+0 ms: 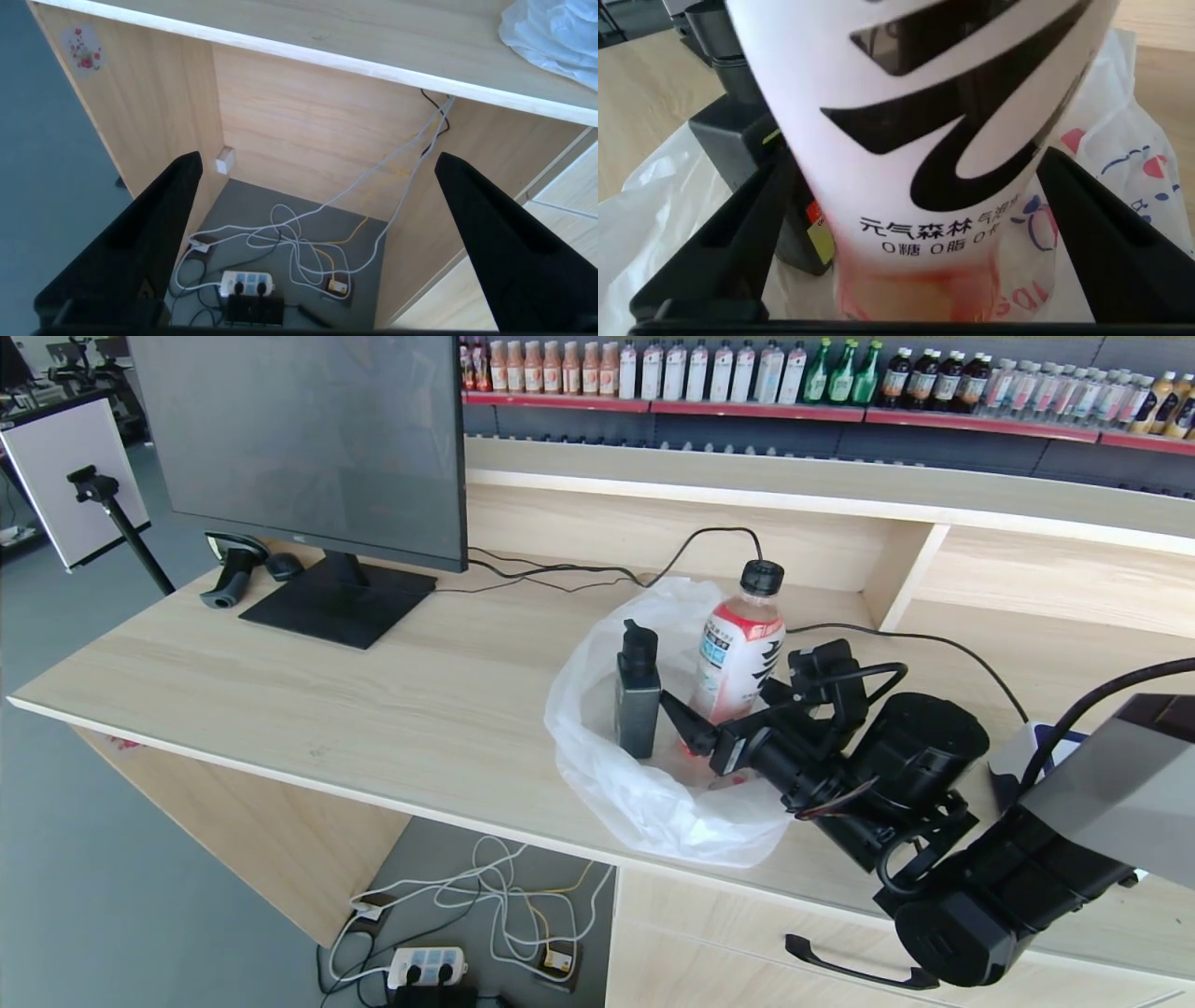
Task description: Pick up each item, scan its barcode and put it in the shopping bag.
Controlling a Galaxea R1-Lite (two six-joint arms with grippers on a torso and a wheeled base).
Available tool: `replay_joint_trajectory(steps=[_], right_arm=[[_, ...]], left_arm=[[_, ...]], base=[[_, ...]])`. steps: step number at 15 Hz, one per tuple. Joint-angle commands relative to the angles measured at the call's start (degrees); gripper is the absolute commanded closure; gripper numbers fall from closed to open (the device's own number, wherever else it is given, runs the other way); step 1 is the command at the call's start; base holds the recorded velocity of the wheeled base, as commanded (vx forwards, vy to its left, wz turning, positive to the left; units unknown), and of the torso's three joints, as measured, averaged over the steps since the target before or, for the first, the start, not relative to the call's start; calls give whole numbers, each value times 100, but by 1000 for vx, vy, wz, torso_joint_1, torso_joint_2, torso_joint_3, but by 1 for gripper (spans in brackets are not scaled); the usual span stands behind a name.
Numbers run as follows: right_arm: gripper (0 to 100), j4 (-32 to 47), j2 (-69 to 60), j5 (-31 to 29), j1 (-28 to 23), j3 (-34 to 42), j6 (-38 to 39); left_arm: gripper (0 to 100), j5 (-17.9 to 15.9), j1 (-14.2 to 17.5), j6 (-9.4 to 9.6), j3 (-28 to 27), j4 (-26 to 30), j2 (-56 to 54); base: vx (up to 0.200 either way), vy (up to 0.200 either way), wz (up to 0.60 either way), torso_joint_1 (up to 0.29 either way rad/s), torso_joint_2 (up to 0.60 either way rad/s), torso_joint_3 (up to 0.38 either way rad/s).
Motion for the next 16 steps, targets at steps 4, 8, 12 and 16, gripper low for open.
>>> replay_joint_trajectory(steps=[4,8,12,16], right_arm=[[0,-8,-263,1,9,192,7],[0,-8,-465,1,44,368,7],[0,-8,-668,1,70,473,7],[0,-8,-1028,1,70,702,7]], left_arm=[[0,7,0,1,0,-6,9],[0,7,0,1,0,3,9],[0,7,0,-8,0,3,9],[0,7,0,-8,0,21,9]], base=[[0,0,0,0,0,0],[0,0,0,0,0,0],[0,0,0,0,0,0],[0,0,0,0,0,0]])
